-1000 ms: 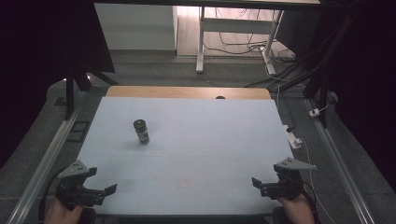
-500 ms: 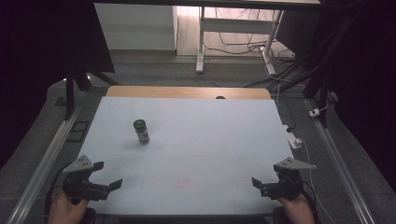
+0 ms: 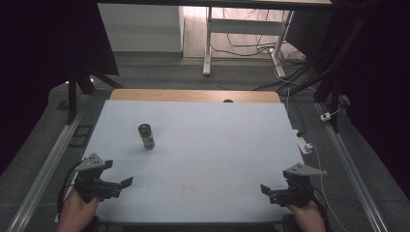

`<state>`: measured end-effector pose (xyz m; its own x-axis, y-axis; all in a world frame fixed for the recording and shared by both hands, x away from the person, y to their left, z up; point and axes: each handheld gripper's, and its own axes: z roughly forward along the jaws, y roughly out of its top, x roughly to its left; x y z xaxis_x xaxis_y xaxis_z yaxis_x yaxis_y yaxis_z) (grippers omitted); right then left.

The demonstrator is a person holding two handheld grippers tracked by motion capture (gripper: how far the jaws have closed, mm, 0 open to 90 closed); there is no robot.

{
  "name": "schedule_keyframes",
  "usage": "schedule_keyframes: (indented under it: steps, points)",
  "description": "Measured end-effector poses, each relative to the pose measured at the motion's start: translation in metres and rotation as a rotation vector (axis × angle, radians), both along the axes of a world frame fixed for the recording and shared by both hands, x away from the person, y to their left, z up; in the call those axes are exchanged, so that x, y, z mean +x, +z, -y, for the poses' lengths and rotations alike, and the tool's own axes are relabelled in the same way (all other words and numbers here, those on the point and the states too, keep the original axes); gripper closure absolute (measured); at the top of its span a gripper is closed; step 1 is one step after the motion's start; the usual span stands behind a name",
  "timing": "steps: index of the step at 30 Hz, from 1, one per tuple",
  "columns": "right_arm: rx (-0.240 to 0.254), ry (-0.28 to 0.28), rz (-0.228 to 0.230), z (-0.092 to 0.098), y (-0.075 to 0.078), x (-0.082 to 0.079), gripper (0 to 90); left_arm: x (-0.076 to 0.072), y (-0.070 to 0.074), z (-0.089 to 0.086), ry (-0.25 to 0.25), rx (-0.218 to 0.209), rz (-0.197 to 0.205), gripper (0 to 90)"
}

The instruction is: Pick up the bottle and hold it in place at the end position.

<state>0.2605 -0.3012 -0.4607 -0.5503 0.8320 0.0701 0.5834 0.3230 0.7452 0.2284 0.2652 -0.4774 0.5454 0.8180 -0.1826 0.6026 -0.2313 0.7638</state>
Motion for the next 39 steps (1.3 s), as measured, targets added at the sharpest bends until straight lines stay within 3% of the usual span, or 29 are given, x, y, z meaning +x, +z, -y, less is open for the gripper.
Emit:
schedule_keyframes:
  steps: [16,39]
  points:
    - [-0.002,0.000,-0.003,0.000,0.000,0.000,0.0,0.040,-0.006,0.013,-0.004,0.063,-0.030,0.0]
    - [-0.006,0.001,-0.003,-0.001,0.000,0.000,0.0,0.107,-0.017,0.017,0.014,0.110,-0.005,0.0]
